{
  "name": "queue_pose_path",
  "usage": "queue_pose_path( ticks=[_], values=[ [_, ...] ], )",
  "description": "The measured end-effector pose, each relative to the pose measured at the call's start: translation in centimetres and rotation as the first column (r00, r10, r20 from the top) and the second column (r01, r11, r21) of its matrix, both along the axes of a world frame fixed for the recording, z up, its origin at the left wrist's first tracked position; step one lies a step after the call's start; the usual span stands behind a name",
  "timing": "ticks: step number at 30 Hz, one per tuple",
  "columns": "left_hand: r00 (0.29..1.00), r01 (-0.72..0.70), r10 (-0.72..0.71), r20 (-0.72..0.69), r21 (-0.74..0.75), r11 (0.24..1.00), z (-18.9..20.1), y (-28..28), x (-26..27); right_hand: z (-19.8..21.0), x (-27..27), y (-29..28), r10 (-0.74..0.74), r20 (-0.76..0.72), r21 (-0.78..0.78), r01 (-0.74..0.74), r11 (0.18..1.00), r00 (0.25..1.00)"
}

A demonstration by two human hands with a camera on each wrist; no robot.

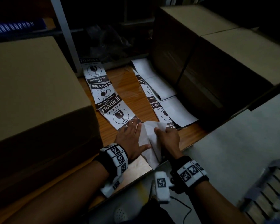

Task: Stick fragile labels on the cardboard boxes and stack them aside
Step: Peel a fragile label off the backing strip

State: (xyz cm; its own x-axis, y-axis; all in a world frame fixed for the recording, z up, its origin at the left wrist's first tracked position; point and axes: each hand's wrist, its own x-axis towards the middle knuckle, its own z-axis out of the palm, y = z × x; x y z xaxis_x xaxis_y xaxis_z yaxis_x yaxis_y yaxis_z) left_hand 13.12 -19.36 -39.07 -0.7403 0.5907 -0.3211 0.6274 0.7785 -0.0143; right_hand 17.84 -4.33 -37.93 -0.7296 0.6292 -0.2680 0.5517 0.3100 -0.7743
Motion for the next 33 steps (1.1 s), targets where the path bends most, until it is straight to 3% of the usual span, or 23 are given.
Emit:
queue_pose_path(
  ticks=[17, 24, 33],
  values=[
    [1.0, -0.003, 0.003, 0.025, -0.028, 1.0, -0.3, 0.0, -0.2, 0.1, 1.6, -0.1, -0.258, -0.088, -0.155, 0.242, 0.958, 0.962],
    [1.0, -0.002, 0.003, 0.027, -0.042, 0.999, -0.3, 0.1, -0.3, -0.1, 2.9, -0.6, -0.373, -0.158, -0.282, 0.321, 0.904, 0.914],
    [0.998, -0.006, 0.009, 0.057, -0.052, 0.999, -0.2, 0.0, -0.3, -0.1, 4.8, 0.0, -0.536, -0.223, -0.31, 0.462, 0.831, 0.814]
  ],
)
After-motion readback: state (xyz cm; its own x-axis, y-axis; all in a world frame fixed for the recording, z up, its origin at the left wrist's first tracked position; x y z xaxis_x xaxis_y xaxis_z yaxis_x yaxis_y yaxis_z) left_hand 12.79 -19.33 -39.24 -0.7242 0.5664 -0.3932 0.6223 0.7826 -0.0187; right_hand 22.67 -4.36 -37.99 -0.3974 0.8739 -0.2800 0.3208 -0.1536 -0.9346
